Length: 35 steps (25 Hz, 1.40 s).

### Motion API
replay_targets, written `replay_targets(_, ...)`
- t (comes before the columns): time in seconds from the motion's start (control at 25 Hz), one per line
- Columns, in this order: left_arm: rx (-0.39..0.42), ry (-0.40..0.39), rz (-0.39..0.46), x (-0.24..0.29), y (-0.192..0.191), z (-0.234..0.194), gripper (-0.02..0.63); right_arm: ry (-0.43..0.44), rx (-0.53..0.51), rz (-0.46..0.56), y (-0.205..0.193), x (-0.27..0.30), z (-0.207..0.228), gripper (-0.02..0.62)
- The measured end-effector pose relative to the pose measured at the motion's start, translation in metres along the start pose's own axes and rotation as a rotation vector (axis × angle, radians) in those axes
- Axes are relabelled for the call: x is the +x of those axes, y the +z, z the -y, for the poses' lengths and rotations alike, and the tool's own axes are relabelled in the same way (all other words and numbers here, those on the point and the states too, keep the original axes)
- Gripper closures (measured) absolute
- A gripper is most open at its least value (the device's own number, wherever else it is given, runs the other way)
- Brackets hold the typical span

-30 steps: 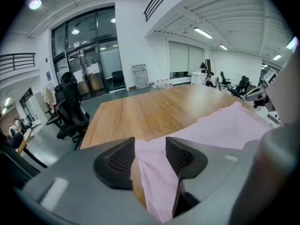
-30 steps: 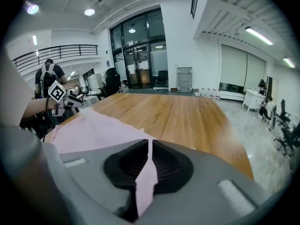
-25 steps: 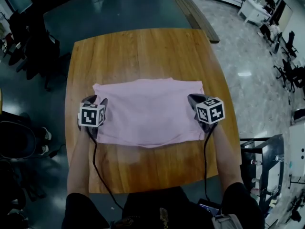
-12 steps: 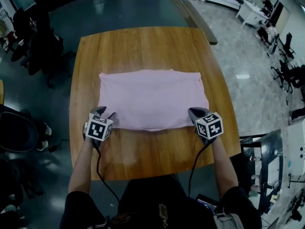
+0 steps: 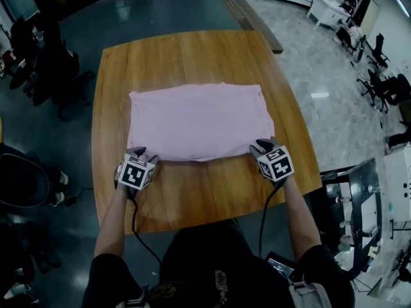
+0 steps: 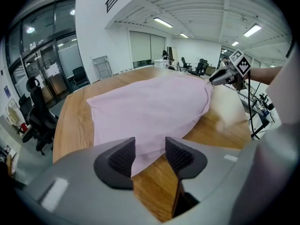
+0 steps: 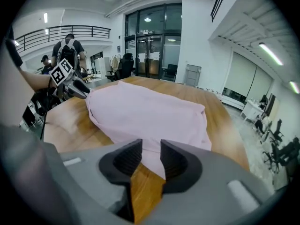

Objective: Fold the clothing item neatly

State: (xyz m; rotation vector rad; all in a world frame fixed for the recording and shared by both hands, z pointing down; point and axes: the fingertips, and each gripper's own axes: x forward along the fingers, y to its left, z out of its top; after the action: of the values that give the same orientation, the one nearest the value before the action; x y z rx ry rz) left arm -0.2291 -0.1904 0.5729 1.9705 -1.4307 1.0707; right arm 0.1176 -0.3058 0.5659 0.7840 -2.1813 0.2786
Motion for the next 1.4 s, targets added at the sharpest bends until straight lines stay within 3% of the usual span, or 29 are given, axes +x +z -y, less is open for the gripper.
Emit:
replay_targets(0.04,0.002,0.015,-0.013,0.002,-0.001,0.0,0.405,-0.014,0.001,-0.003,-0.001,0.004,0.003,0.48)
replay_targets(0.2,0.011,0.081,-0.048,0.007,-0.004,-0.006,0.598,-0.056,0.004,-0.05,-0.009,0.024,0.013,0.474)
replay_targets(0.24,0.016,0.087,-0.058,0.007,-0.003,-0.007,0.598,-0.057,-0.008,-0.069,-0.011,0.026,0.014,0.503)
replay_targets(0.28,0.021,0.093,-0.064,0.005,-0.002,-0.008,0.598,-0.054,-0.021,-0.08,-0.011,0.026,0.015,0.577)
replay_targets(0.32,0.02,0.098,-0.066,0.004,0.0,-0.01,0.598,-0.047,-0.026,-0.078,-0.009,0.024,0.016,0.591)
replay_targets(0.6,-0.021,0.083,-0.045,-0.003,0.014,-0.02,0.598,-0.031,0.033,-0.014,0.013,0.01,0.038,0.592)
replay_targets(0.72,0.004,0.027,-0.056,-0.001,0.013,-0.013,0.597,-0.045,0.05,0.011,0.03,0.015,0.046,0.592)
replay_targets(0.84,0.046,-0.066,-0.078,0.006,0.01,0.005,0.448,-0.067,0.065,0.027,0.044,0.021,0.058,0.592)
replay_targets(0.88,0.06,-0.073,-0.087,0.009,0.01,0.007,0.434,-0.072,0.072,0.03,0.047,0.022,0.062,0.592)
replay_targets(1.0,0.103,-0.035,-0.12,0.017,0.008,0.001,0.437,-0.039,0.085,0.037,0.055,0.026,0.062,0.592)
replay_targets(1.08,0.124,-0.008,-0.145,0.019,0.005,-0.006,0.55,0.034,0.07,0.034,0.056,0.028,0.048,0.592)
replay_targets(1.12,0.126,-0.009,-0.155,0.02,0.004,-0.008,0.575,0.075,0.052,0.024,0.055,0.03,0.039,0.586)
replay_targets(1.28,0.117,-0.052,-0.173,0.026,0.002,-0.006,0.583,0.183,-0.025,-0.048,0.036,0.039,0.013,0.473)
replay_targets(1.4,0.125,-0.045,-0.165,0.028,0.005,-0.009,0.586,0.209,-0.081,-0.111,0.021,0.045,0.004,0.439)
